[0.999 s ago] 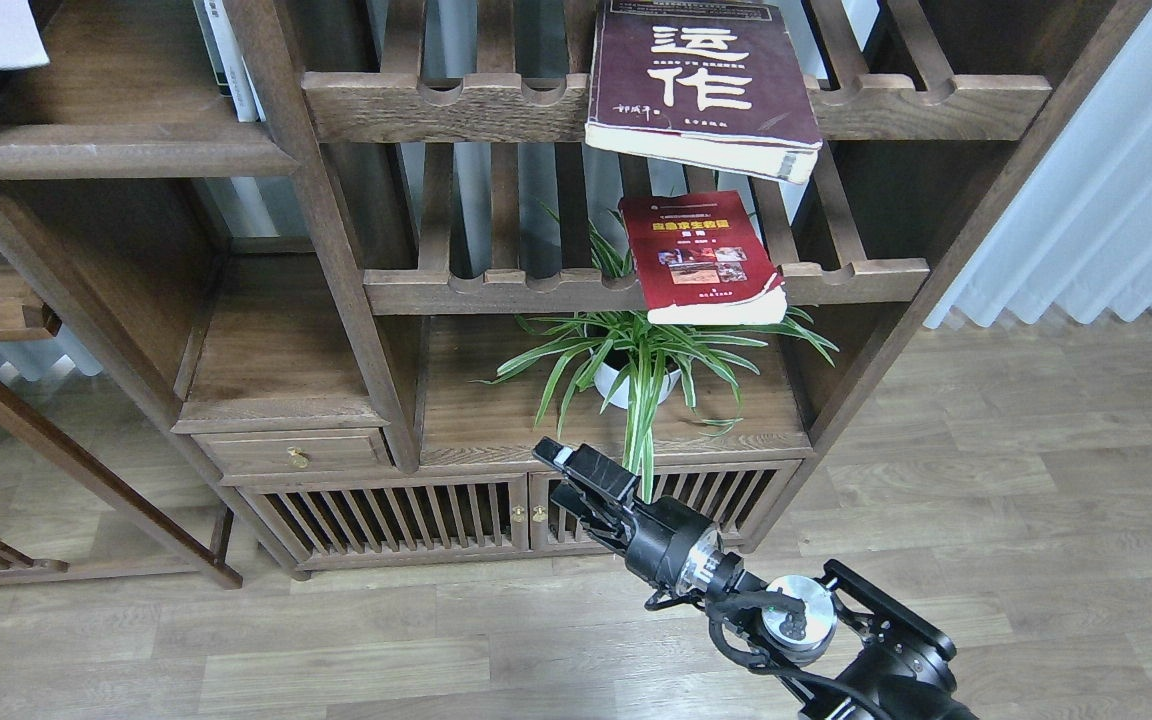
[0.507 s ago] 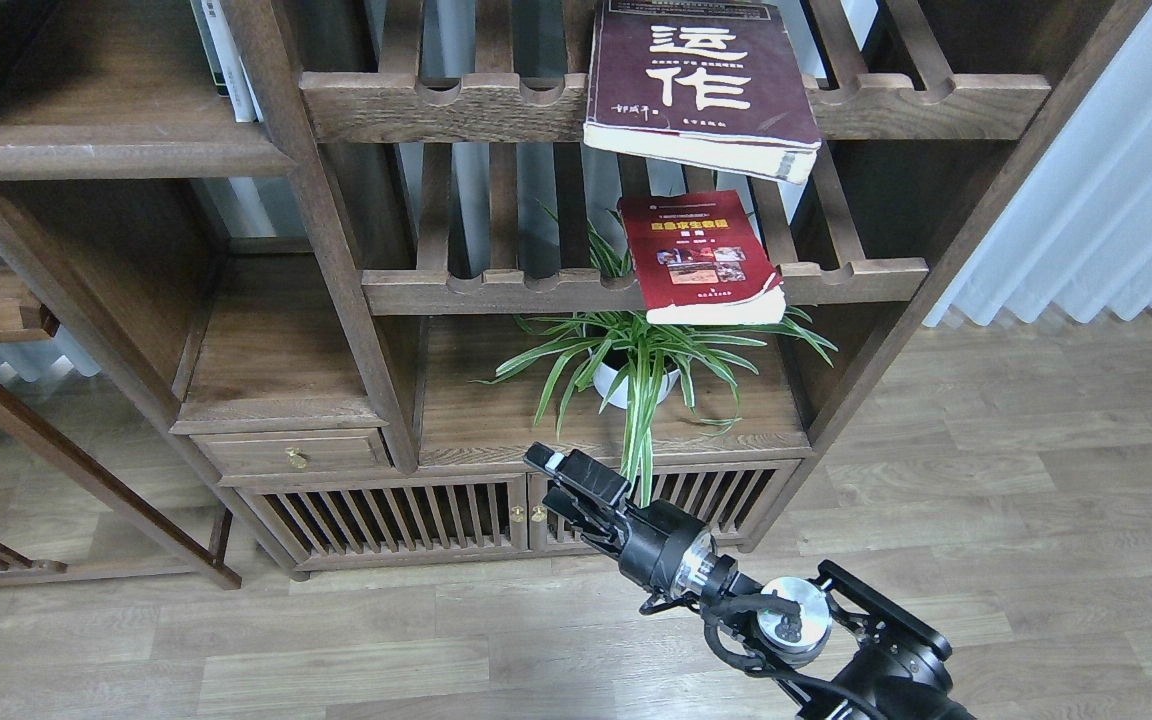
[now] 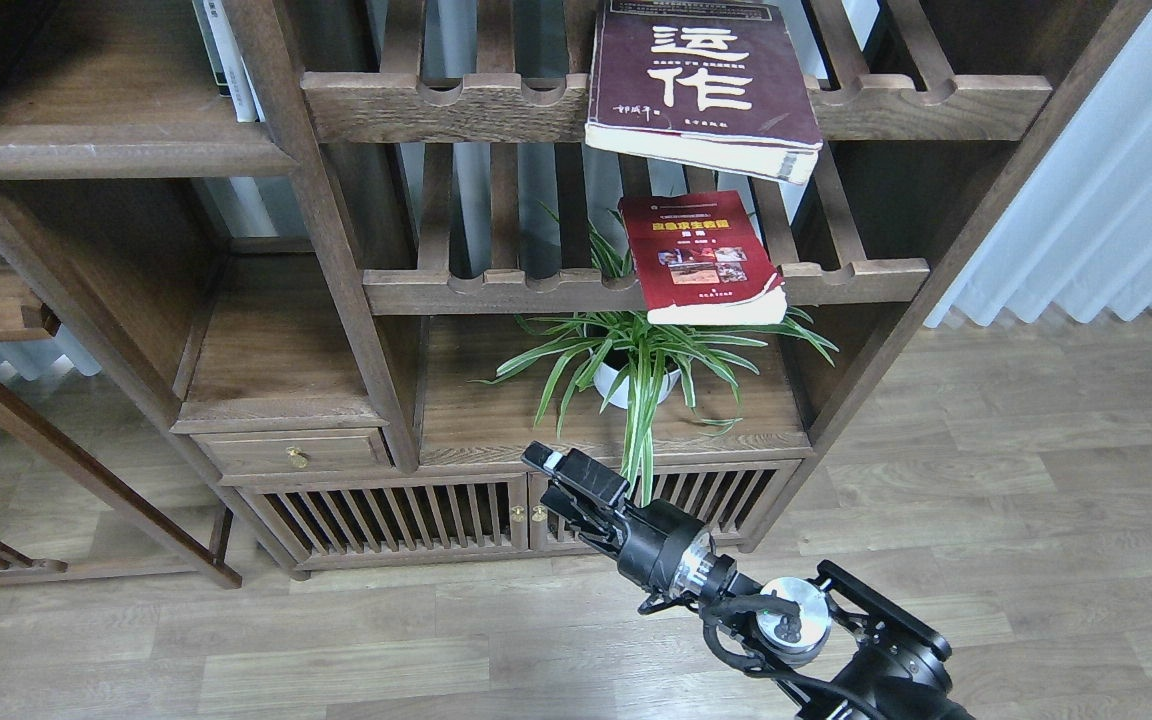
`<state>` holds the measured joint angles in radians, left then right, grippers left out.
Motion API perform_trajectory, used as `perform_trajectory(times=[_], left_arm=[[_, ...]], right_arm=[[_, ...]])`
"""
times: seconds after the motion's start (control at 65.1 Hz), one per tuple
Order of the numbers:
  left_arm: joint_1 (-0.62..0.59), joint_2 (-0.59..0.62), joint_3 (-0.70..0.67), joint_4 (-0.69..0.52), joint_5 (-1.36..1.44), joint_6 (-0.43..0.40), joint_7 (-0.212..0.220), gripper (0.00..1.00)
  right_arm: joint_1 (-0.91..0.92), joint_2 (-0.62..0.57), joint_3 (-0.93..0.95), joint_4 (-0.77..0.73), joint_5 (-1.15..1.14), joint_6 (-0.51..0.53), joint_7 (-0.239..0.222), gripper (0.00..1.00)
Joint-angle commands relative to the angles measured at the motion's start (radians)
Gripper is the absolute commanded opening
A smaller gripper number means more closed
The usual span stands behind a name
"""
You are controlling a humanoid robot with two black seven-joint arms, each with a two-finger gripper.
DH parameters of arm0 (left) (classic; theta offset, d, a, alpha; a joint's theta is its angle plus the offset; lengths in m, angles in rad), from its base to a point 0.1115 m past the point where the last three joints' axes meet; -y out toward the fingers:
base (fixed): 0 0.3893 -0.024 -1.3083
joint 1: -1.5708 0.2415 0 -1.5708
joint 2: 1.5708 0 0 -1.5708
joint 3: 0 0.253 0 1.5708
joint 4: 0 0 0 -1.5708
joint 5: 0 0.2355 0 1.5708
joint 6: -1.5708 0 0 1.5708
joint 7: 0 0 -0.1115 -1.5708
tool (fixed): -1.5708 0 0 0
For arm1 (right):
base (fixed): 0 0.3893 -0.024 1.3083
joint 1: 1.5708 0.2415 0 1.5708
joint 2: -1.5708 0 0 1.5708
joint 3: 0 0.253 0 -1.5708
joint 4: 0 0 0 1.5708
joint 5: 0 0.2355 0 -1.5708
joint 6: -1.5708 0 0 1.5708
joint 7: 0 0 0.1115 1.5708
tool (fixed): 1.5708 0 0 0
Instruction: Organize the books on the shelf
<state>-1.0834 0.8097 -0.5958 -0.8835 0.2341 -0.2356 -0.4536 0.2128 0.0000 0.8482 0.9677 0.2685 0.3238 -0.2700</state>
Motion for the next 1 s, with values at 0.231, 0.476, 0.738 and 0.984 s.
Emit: perform_trajectory(times=[0.231,0.476,0.738,0.984], left_arm=[[0.011,-0.155,-0.012,0.005,0.008,0.272,-0.017,0.0],[0.007,-0.218,-0.012,0.054,0.024,0.326,-0.035,0.0],[0.005,-0.31,-0.012,0.15,0.051,0.322,-0.035,0.0],[-0.02,-0.368,-0.006,0.25,0.056,0.315,-0.035,0.0]], right_arm=[[-0.003,0.0,0.0,0.002,0.0,0.011,0.0,0.99],[0.0,0.0,0.005,0.002,0.0,0.018,0.0,0.99],[-0.003,0.0,0.005,0.0,0.0,0.02,0.0,0.99],[-0.004,0.0,0.003,0.002,0.0,0.021,0.0,0.99]])
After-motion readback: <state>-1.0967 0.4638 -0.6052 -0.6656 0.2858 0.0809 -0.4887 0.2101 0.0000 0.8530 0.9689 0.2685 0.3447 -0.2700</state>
